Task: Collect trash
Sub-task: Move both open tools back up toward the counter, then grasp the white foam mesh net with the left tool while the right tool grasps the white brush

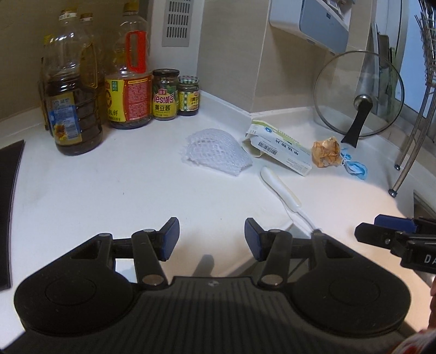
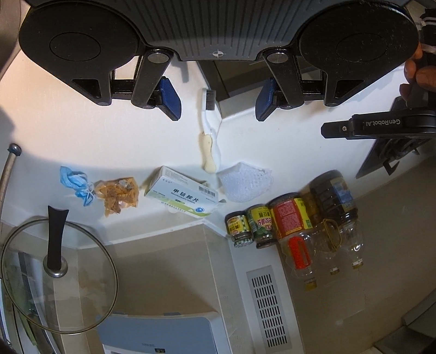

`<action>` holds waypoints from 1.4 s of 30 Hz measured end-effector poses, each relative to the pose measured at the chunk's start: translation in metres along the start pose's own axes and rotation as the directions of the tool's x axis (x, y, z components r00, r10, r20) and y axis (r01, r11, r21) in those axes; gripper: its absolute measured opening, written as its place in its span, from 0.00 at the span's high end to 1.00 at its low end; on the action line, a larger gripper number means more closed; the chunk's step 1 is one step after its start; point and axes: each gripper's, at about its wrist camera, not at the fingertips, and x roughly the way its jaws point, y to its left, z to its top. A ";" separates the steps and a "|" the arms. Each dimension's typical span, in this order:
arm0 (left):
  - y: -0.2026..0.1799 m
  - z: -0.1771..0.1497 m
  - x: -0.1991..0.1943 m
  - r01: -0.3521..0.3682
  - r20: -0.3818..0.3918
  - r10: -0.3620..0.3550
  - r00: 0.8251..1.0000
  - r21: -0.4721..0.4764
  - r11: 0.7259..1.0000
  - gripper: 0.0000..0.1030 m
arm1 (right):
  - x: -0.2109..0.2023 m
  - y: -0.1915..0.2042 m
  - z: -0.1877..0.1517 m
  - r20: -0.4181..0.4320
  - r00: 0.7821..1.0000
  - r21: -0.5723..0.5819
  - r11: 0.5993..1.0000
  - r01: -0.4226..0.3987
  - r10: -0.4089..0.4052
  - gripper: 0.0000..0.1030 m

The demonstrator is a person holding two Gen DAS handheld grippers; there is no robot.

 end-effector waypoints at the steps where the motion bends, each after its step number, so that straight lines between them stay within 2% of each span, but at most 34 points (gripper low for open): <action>1: 0.000 0.003 0.005 0.003 -0.006 -0.003 1.000 0.020 1.000 0.51 | 0.003 -0.001 0.001 -0.001 1.000 0.004 1.000 0.007 -0.007 0.41; 4: 0.002 0.016 0.021 0.021 -0.013 -0.020 1.000 0.086 0.996 0.50 | 0.011 -0.002 0.005 0.005 1.000 0.024 0.999 0.030 -0.031 0.41; 13: 0.023 0.067 0.084 0.086 -0.021 -0.084 0.996 0.179 0.980 0.44 | 0.047 0.000 0.024 0.008 0.992 0.084 0.988 0.128 -0.129 0.41; 16: 0.024 0.083 0.106 0.098 0.004 -0.103 0.995 0.257 0.961 0.34 | 0.061 0.003 0.031 0.006 0.988 0.094 0.983 0.155 -0.156 0.41; 18: 0.023 0.090 0.121 0.126 0.006 -0.134 0.991 0.305 0.944 0.34 | 0.070 0.005 0.034 0.000 0.985 0.101 0.980 0.171 -0.172 0.41; 24: 0.024 0.101 0.168 0.195 -0.062 -0.185 0.981 0.357 0.914 0.34 | 0.093 0.008 0.037 -0.024 0.976 0.120 0.969 0.218 -0.217 0.41; 30: 0.028 0.098 0.202 0.245 -0.150 -0.204 0.968 0.356 0.902 0.35 | 0.106 0.008 0.036 -0.044 0.969 0.144 0.958 0.248 -0.244 0.41; 31: 0.029 0.097 0.204 0.249 -0.151 -0.208 0.966 0.351 0.903 0.38 | 0.107 0.008 0.036 -0.046 0.968 0.148 0.957 0.250 -0.246 0.41; 33: 0.031 0.095 0.204 0.269 -0.153 -0.229 0.961 0.340 0.901 0.58 | 0.110 0.008 0.036 -0.047 0.967 0.153 0.955 0.253 -0.249 0.41; 34: 0.031 0.095 0.203 0.276 -0.153 -0.236 0.959 0.346 0.897 0.65 | 0.111 0.009 0.037 -0.048 0.967 0.153 0.955 0.253 -0.249 0.41; 38: 0.026 0.094 0.200 0.307 -0.170 -0.262 0.950 0.353 0.884 0.88 | 0.119 0.012 0.039 -0.053 0.969 0.145 0.958 0.246 -0.240 0.41; 42: 0.032 0.096 0.187 0.317 -0.158 -0.280 0.947 0.304 0.899 0.91 | 0.126 0.017 0.040 -0.059 0.973 0.117 0.967 0.228 -0.223 0.41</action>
